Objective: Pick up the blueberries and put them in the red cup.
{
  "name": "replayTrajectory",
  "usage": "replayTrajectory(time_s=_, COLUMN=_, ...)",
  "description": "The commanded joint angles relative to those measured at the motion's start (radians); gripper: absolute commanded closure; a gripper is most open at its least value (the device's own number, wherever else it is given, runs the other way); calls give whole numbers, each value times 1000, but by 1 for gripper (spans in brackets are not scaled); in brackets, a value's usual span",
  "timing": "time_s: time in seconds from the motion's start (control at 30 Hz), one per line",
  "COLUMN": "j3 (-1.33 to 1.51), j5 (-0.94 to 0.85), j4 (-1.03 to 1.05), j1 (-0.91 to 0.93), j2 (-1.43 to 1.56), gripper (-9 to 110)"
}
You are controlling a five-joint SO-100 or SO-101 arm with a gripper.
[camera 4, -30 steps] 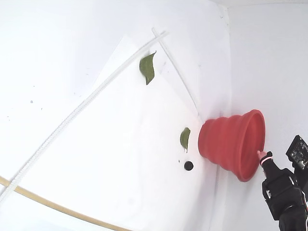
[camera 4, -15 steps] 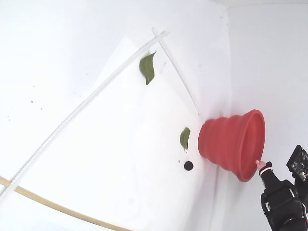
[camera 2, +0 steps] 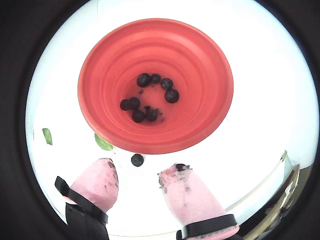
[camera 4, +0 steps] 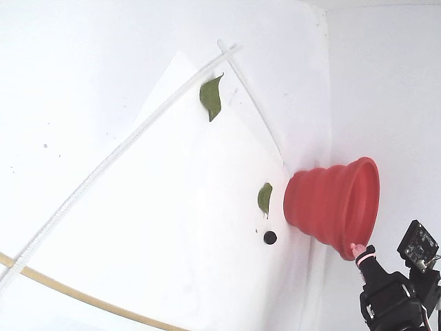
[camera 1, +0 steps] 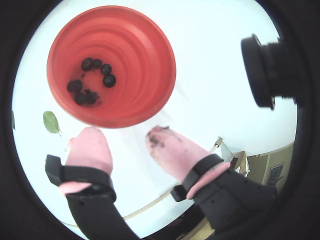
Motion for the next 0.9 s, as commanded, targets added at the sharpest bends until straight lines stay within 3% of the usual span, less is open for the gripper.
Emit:
replayTrajectory(time_s=0.0, j3=-3, j5=12, j4=0, j1=-3, j2=121, gripper=85)
replayTrajectory(time_s=0.53, j3=133, j5=31, j4=-2, j1=-34, j2=161, gripper=85)
replayTrajectory(time_s=0.87, j3=186, j5=29, j4=-117, j1=-32, j2=78, gripper=85)
